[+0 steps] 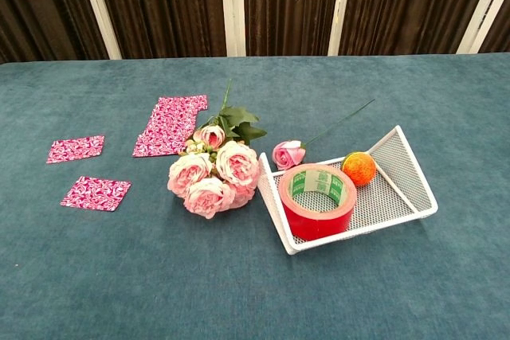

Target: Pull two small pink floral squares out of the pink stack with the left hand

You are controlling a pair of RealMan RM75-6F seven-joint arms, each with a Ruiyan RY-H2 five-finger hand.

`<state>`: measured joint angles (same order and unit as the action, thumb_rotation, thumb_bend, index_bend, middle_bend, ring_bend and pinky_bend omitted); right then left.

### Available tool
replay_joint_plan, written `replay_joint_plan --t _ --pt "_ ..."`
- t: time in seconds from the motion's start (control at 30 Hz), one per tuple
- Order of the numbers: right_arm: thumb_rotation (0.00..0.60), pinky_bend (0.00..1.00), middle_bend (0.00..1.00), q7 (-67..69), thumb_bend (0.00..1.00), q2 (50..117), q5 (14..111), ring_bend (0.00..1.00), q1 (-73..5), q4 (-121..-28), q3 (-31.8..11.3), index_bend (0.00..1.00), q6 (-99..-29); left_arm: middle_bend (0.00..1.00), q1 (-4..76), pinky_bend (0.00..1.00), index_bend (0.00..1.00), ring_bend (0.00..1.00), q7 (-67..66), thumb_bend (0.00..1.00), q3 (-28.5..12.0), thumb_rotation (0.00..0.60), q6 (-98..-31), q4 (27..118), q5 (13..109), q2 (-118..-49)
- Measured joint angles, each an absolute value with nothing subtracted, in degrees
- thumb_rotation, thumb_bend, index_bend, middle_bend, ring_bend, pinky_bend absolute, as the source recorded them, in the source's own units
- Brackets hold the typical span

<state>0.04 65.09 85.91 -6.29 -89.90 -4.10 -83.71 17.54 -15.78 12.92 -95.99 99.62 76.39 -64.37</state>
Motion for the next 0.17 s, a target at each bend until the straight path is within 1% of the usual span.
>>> replay_joint_plan --t 0.17 --pt "0.6 0.26 0.05 -0.02 0.37 65.23 86.2 0.15 -6.06 -89.66 -4.1 0.0 -84.28 0.06 15.34 0.19 0.0 0.04 -11.34 0.45 12.27 0.6 -95.49 93.9 78.07 -66.08"
